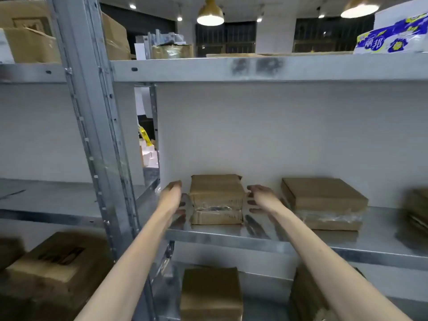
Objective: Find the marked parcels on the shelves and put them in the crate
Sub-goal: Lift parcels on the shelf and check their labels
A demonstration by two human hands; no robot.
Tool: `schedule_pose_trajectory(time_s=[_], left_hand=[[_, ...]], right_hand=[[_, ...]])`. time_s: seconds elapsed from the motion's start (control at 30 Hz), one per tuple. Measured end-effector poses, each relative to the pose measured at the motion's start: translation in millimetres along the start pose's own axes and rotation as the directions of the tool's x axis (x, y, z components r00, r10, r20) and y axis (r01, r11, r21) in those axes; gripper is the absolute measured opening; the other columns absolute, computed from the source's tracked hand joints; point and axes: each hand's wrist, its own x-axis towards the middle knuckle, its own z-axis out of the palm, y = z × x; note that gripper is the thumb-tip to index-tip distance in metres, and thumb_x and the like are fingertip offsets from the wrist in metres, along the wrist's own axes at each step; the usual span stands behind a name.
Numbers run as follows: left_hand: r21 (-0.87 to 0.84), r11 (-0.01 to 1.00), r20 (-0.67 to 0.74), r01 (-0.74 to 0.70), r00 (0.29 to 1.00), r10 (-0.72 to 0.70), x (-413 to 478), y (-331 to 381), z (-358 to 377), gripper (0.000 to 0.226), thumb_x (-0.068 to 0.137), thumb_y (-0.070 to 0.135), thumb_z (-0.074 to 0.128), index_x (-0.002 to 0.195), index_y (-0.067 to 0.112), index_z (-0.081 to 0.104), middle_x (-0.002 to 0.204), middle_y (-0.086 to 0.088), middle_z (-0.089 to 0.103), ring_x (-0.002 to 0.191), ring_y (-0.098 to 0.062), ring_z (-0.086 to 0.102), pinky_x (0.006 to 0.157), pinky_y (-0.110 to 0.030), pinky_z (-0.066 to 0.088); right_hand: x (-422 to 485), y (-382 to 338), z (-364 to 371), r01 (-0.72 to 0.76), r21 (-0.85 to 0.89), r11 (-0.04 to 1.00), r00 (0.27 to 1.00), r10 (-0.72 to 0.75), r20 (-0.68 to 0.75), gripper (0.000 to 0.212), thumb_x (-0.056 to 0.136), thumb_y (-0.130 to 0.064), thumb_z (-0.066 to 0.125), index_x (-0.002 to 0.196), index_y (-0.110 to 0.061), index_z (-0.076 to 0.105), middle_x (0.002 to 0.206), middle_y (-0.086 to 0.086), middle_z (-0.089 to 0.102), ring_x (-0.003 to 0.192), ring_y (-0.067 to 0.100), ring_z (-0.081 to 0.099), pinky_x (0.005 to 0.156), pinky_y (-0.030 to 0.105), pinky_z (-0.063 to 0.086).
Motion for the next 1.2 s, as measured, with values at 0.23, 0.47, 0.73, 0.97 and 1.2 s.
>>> schedule_pose_trajectory(time_s=[0.23, 0.47, 0.73, 0.97, 1.2], left_hand=[[-0.049, 0.999, 0.154, 0.015, 0.988, -0.008, -5.4, -2.9, 9.7, 0.017, 0.100, 0.032, 0.050, 0.108, 0.028, 0.064, 0.113, -0.003, 0.068, 0.100, -0.019, 0.063, 0.087, -0.042, 0.055], [-0.049, 0.999, 0.193, 0.013, 0.981, -0.003, -5.5, 1.1, 10.9, 0.033, 0.099, 0.012, 0.043, 0.119, 0.020, 0.068, 0.099, -0.011, 0.068, 0.093, -0.025, 0.066, 0.073, -0.040, 0.060], [-0.157, 0.985, 0.171, -0.071, 0.980, 0.098, -6.8, 8.5, 2.0, 0.037, 0.099, 0.005, 0.037, 0.124, 0.017, 0.063, 0.100, -0.012, 0.070, 0.085, -0.027, 0.064, 0.063, -0.032, 0.050], [-0.233, 0.961, 0.109, -0.146, 0.978, 0.175, -7.4, 8.4, 2.2, 0.026, 0.103, 0.007, 0.046, 0.122, 0.008, 0.063, 0.118, -0.015, 0.069, 0.110, -0.033, 0.066, 0.078, -0.038, 0.056], [-0.282, 0.953, 0.150, -0.113, 0.976, 0.160, -12.8, 9.8, 1.3, 0.022, 0.103, 0.005, 0.047, 0.107, 0.009, 0.068, 0.111, -0.011, 0.071, 0.100, -0.024, 0.067, 0.093, -0.043, 0.055]], right_hand=[[0.5, 0.1, 3.6, -0.084, 0.078, 0.993, 0.991, 0.075, 0.107, 0.032, 0.103, -0.014, 0.036, 0.094, -0.021, 0.066, 0.097, 0.002, 0.070, 0.095, 0.022, 0.068, 0.086, 0.039, 0.060], [5.1, 2.9, -0.4, -0.063, 0.150, 0.987, 0.996, 0.054, 0.066, 0.028, 0.102, -0.016, 0.039, 0.109, -0.020, 0.066, 0.103, 0.000, 0.069, 0.099, 0.018, 0.065, 0.085, 0.035, 0.057], [3.8, 2.0, -2.9, 0.119, 0.157, 0.980, 0.991, -0.126, 0.035, 0.035, 0.095, -0.002, 0.044, 0.115, -0.017, 0.067, 0.106, 0.001, 0.072, 0.097, 0.016, 0.065, 0.078, 0.028, 0.053], [0.5, 3.0, 4.1, 0.186, 0.291, 0.938, 0.982, -0.184, -0.034, 0.029, 0.099, 0.000, 0.044, 0.114, -0.007, 0.068, 0.112, 0.010, 0.072, 0.104, 0.024, 0.070, 0.073, 0.023, 0.056], [-1.7, 2.1, 8.6, 0.184, 0.316, 0.931, 0.983, -0.169, -0.074, 0.015, 0.099, -0.009, 0.058, 0.109, -0.010, 0.068, 0.110, 0.009, 0.073, 0.102, 0.021, 0.070, 0.081, 0.029, 0.057]])
